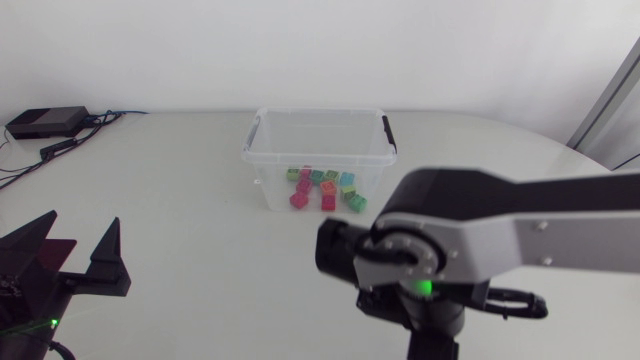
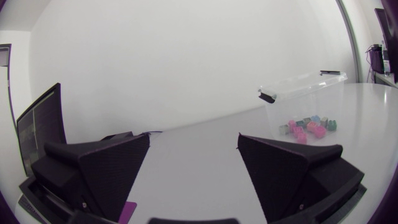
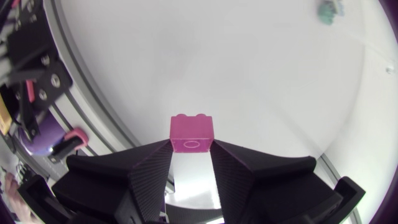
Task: Pick up the duplo bricks and place them in the container
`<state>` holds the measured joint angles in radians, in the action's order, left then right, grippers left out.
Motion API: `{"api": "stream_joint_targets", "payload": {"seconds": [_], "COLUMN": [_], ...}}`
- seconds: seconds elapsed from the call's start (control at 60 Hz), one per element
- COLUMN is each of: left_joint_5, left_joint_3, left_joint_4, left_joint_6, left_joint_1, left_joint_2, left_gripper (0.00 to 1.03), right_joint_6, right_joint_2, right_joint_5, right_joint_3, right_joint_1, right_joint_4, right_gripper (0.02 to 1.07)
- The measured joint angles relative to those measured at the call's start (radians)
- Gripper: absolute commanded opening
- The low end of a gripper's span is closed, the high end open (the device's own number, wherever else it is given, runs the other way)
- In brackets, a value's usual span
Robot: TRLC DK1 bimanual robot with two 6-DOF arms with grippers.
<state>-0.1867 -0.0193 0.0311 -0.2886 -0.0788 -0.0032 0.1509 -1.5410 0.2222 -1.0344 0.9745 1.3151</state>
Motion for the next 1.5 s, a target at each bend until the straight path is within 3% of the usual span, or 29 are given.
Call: {"api": "stream_joint_targets", "payload": {"seconds": [0.133,0.283,0.567,0.75,0.783,0.833,0.85,1.067,1.5], "left_joint_5": [0.0,0.0,0.0,0.0,0.0,0.0,0.0,0.0,0.0], "left_joint_3": [0.0,0.0,0.0,0.0,0.0,0.0,0.0,0.0,0.0], "left_joint_4": [0.0,0.0,0.0,0.0,0.0,0.0,0.0,0.0,0.0], "left_joint_6": [0.0,0.0,0.0,0.0,0.0,0.0,0.0,0.0,0.0], "left_joint_1": [0.0,0.0,0.0,0.0,0.0,0.0,0.0,0.0,0.0], "left_joint_2": [0.0,0.0,0.0,0.0,0.0,0.0,0.0,0.0,0.0], "left_gripper": [0.99,0.99,0.99,0.99,0.99,0.99,0.99,0.99,0.99], "right_joint_6": [0.021,0.033,0.033,0.027,0.025,0.025,0.025,-0.02,-0.121], "right_joint_2": [0.057,0.077,-0.054,-0.173,-0.187,-0.2,-0.203,-0.201,-0.043], "right_joint_5": [-0.083,-0.2,-0.228,-0.226,-0.222,-0.222,-0.222,-0.223,-0.257], "right_joint_3": [-0.187,-0.251,-0.013,0.024,0.031,0.033,0.033,0.034,0.153], "right_joint_1": [-0.116,-0.237,-0.257,-0.256,-0.256,-0.256,-0.256,-0.249,-0.265], "right_joint_4": [-0.097,-0.231,-0.351,-0.502,-0.517,-0.52,-0.52,-0.528,-0.697], "right_gripper": [0.46,0.46,0.46,0.46,0.58,0.96,1.05,1.03,1.02]}}
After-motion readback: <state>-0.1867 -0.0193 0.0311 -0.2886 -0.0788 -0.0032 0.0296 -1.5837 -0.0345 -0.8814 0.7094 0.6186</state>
